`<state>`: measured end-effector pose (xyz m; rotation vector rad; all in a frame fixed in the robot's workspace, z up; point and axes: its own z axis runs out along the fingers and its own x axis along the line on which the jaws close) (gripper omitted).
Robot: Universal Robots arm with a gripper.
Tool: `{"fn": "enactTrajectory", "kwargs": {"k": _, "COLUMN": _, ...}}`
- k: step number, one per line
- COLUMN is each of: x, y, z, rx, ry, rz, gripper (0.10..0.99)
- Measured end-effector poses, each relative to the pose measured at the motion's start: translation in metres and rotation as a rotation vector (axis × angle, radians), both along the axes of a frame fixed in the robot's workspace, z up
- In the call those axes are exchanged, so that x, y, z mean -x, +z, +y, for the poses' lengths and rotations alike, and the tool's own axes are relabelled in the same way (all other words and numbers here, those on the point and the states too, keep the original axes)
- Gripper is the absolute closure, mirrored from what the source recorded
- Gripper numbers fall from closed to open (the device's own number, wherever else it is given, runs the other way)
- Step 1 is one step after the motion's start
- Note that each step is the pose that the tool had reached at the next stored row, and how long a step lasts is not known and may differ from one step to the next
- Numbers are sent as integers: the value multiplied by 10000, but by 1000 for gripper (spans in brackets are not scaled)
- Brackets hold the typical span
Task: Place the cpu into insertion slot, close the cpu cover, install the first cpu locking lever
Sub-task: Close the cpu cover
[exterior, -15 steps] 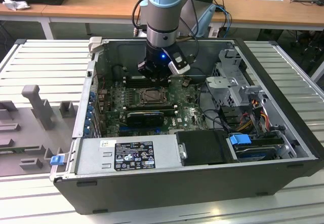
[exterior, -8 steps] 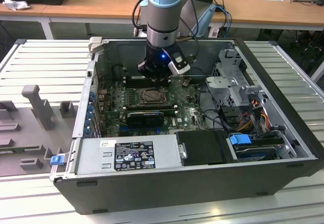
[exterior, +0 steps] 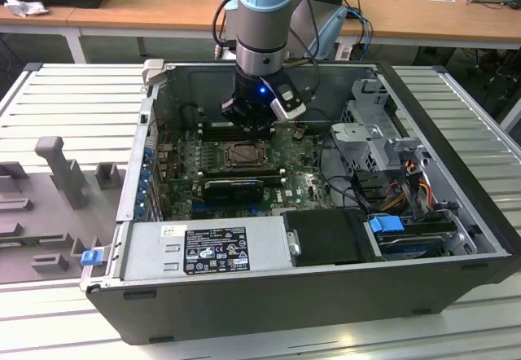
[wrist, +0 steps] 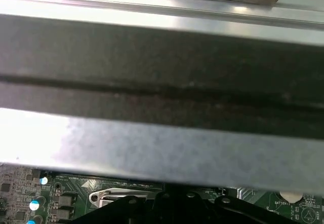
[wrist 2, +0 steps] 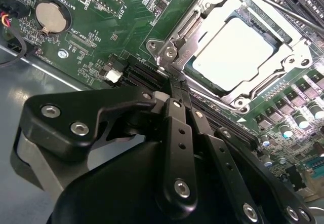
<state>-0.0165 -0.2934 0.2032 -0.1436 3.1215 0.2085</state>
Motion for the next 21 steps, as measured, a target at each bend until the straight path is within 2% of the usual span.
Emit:
{"fn": "enactTrajectory", "kwargs": {"k": 5, "x": 0, "y": -9, "z": 0, "rx": 63, "ry": 0, "rz": -2, "gripper": 980}}
{"fn": "enactTrajectory", "kwargs": {"k": 12, "x": 0, "y": 14, "z": 1, "rx": 65, "ry": -1, "rz": 3, "gripper": 980}}
{"fn": "enactTrajectory", "kwargs": {"k": 18, "x": 0, "y": -10, "z": 0, "rx": 203, "ry": 0, "rz": 5, "gripper": 980}}
{"fn": "enactTrajectory", "kwargs": {"k": 21, "x": 0, "y": 15, "z": 0, "rx": 208, "ry": 0, "rz": 4, "gripper": 980}}
